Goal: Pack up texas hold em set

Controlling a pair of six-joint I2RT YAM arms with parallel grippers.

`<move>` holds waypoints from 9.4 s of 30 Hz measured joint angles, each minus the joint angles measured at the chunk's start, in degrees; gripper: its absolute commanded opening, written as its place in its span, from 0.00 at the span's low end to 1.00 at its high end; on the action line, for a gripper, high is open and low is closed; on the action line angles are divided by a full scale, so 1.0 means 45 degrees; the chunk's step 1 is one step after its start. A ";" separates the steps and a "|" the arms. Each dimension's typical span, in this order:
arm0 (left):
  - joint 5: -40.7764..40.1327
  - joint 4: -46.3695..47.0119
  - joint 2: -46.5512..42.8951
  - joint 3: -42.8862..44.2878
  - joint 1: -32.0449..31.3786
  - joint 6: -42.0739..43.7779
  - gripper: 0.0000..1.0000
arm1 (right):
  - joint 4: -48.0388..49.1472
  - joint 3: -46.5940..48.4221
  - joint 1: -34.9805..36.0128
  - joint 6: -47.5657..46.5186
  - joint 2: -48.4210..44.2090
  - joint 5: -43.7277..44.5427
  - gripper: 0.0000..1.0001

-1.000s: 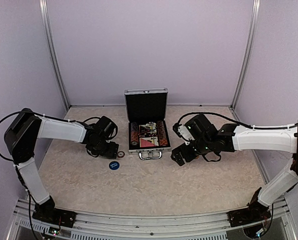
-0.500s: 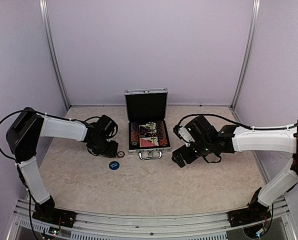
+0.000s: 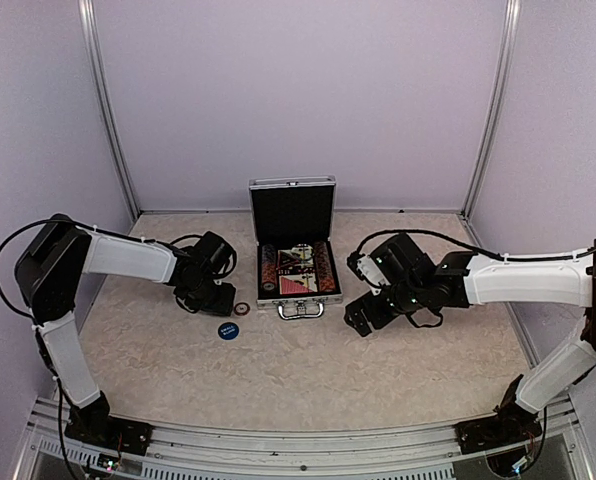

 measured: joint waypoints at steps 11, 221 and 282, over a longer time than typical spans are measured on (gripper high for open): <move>-0.0121 0.0019 0.0024 0.0000 -0.0117 -0.0015 0.37 | 0.0010 -0.0175 0.0000 0.0005 0.0000 0.0039 1.00; 0.0520 -0.2079 -0.0714 0.4129 -0.7247 0.0631 0.99 | 1.2318 -0.0267 -0.0447 0.9394 0.6314 -1.4513 0.14; -0.2021 0.0117 -0.9175 -0.3036 -0.3993 -0.3575 0.99 | 0.0962 1.1604 -0.1141 -0.5576 1.0496 -0.9544 0.13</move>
